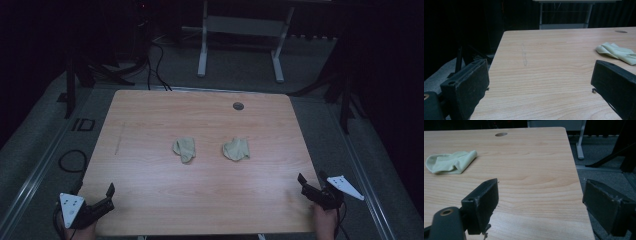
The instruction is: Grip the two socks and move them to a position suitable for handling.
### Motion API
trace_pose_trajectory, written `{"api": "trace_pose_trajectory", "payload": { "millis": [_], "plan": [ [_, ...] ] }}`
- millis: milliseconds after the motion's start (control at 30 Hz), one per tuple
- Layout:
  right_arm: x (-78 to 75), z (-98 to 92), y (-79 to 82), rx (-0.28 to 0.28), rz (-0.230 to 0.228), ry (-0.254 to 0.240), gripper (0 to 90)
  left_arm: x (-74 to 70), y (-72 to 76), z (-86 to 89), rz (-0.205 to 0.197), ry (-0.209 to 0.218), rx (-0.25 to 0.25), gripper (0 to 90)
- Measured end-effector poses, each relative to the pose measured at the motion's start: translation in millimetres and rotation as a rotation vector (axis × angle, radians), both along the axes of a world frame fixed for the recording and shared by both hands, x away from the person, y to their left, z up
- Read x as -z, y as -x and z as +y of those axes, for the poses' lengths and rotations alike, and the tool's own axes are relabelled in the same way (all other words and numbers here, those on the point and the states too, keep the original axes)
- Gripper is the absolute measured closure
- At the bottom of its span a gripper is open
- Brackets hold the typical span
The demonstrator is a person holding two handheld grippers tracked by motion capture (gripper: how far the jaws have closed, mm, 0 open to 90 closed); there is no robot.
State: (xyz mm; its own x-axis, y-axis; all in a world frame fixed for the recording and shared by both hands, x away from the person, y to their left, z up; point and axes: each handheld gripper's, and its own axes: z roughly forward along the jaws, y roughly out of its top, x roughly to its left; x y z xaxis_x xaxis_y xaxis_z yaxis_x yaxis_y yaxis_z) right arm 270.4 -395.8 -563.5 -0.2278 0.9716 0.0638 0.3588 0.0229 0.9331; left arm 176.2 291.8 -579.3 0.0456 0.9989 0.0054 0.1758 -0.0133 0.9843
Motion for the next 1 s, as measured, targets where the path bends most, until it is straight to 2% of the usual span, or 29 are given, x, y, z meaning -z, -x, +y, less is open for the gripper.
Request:
{"api": "trace_pose_trajectory", "payload": {
  "millis": [133, 167, 233, 467, 533, 567, 600, 733, 833, 867, 900, 933, 967, 1000],
  "plan": [
    [-0.1, 0.6, 0.0, 0.007, 0.001, 0.005, 13.6, 0.0, 0.0, 0.4, 0.001, 0.008, 0.003, 1.8],
    [0.0, 1.1, -1.9, -0.014, 0.021, 0.01, 13.6, 0.1, 1.2, 1.5, -0.002, 0.024, -0.004, 1.8],
    [0.0, 1.1, -2.7, -0.023, 0.028, 0.008, 13.6, 0.3, 1.1, 2.5, -0.006, 0.035, -0.009, 1.8],
    [-0.1, 4.5, -5.0, -0.02, 0.057, 0.031, 14.5, -0.3, 0.9, 2.6, 0.002, 0.036, 0.004, 1.8],
    [-0.1, 5.0, -5.6, -0.027, 0.063, 0.034, 14.4, -0.7, 1.1, 2.6, 0.002, 0.04, 0.004, 1.8],
    [-0.1, 6.0, -7.1, -0.056, 0.062, 0.028, 14.4, -1.4, 1.7, 1.8, -0.004, 0.056, 0.004, 1.8],
    [-0.1, 6.0, -7.1, -0.056, 0.062, 0.028, 14.4, -1.4, 1.7, 1.8, -0.004, 0.056, 0.004, 1.8],
    [-0.9, 10.0, -15.3, -0.095, 0.116, 0.018, 14.4, -6.1, 2.6, -3.3, -0.021, 0.099, 0.061, 1.8],
    [-2.9, 15.2, -19.1, -0.11, 0.139, 0.017, 14.5, -7.2, 3.1, -5.3, -0.02, 0.106, 0.069, 1.8],
    [-2.9, 15.2, -19.1, -0.11, 0.139, 0.017, 14.5, -7.4, 3.2, -6.2, -0.015, 0.097, 0.066, 1.8],
    [-4.4, 19.2, -21.3, -0.12, 0.148, 0.024, 14.6, -8.1, 2.9, -7.7, 0.014, 0.092, 0.058, 1.8],
    [-4.4, 19.2, -21.3, -0.12, 0.148, 0.024, 14.6, -8.1, 2.9, -7.7, 0.014, 0.092, 0.058, 1.8],
    [-6.2, 22.7, -23.9, -0.137, 0.161, 0.028, 14.7, -8.3, 2.2, -7.9, 0.047, 0.106, 0.048, 1.8],
    [-7.3, 24.1, -25.2, -0.144, 0.17, 0.025, 14.7, -8.1, 1.7, -8.1, 0.062, 0.116, 0.042, 1.8]
  ]
}}
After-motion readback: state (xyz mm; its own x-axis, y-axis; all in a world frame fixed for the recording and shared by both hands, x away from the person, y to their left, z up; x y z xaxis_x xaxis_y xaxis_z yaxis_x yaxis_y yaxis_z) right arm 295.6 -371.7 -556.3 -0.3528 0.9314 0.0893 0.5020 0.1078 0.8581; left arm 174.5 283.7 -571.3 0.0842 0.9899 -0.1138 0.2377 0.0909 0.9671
